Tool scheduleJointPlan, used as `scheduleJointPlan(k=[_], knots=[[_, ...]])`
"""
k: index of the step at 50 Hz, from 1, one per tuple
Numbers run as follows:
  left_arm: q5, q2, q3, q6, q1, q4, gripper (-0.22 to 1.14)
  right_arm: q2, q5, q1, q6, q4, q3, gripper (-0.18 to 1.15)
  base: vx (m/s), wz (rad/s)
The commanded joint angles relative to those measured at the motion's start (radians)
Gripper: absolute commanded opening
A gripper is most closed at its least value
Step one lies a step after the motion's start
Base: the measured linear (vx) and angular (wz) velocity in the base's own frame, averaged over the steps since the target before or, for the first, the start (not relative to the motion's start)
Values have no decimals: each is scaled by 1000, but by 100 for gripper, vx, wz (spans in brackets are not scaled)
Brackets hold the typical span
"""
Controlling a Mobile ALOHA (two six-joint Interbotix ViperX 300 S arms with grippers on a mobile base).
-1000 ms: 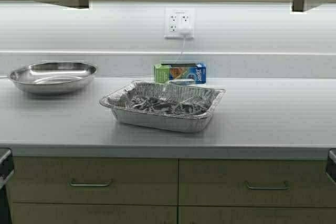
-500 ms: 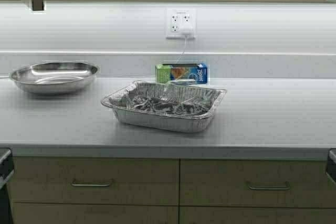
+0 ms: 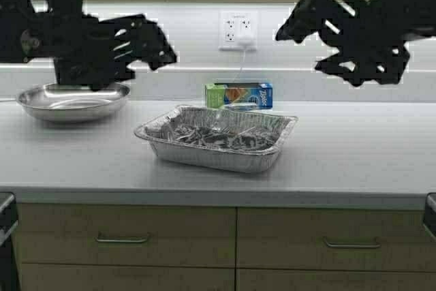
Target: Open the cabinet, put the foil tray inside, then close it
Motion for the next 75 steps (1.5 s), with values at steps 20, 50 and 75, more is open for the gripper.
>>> scheduleJointPlan(k=[20,50,75], knots=[[-376,568,-249,-477,485,586,103,907,-848,-29,566,-23,-72,103,1,6],[-376,653,-367,-538,584,686,103,976,-851,-29,571,66,-103,103,9,2],[-319,736,-502,-617,655,756,103,1124,-851,-135,578,-101,-308,103,15,-12]])
